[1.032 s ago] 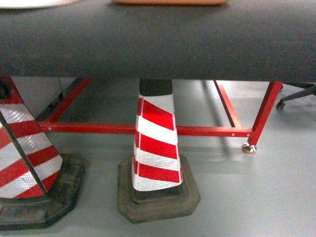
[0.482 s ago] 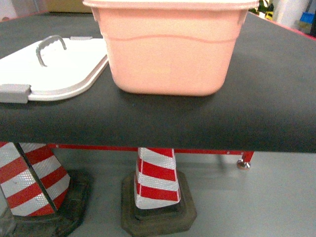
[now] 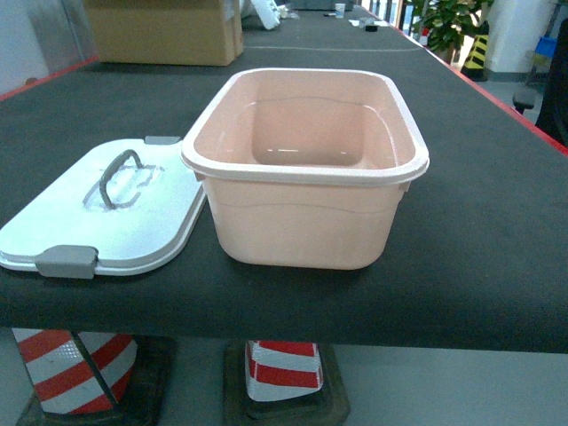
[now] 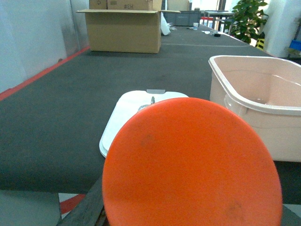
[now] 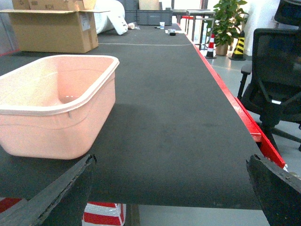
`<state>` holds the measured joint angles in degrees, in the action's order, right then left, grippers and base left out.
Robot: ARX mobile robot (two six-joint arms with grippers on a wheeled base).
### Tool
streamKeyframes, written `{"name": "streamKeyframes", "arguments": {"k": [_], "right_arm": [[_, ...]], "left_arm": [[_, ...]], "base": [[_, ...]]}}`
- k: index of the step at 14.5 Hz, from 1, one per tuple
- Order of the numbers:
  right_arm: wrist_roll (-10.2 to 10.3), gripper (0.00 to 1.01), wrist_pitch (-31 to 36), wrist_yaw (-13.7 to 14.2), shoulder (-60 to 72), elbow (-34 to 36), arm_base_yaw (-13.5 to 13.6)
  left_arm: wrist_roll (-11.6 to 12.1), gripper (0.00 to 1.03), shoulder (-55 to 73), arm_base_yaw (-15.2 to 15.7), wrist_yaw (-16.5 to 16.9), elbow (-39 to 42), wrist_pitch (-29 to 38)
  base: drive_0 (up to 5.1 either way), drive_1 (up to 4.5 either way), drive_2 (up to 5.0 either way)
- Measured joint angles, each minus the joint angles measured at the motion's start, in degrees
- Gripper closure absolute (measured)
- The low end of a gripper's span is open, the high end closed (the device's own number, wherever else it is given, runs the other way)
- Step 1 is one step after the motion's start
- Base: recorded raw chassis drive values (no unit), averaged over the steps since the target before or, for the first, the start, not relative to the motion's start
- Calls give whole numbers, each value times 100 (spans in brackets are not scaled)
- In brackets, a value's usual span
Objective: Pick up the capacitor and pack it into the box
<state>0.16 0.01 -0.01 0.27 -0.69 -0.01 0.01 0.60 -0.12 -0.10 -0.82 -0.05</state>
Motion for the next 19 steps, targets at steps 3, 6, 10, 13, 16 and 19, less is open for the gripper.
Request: {"name": "streamKeyframes", "arguments": {"k": [3,6,10,13,16,19], "right_arm": [[-2,3,-15,2,0,0,0],[-2,3,-31,0,0,0,0],[-2,3,-31,0,0,0,0],[-2,3,-31,0,0,0,0],[-2,3,-31,0,0,2,0],[-2,3,-31,0,0,0,0]], "left_arm": [[2,59,0,0,9,0,-33],[2,59,0,0,9,0,-35],[2,59,0,0,9,0,-33],[2,59,-2,0,9,0,-35],[2,59,-2,0,9,0,-35],[2,59,0,0,9,0,-33]], "base": [[0,0,0],[0,0,0],[0,0,0],[0,0,0],[0,0,0],[0,0,0]]}}
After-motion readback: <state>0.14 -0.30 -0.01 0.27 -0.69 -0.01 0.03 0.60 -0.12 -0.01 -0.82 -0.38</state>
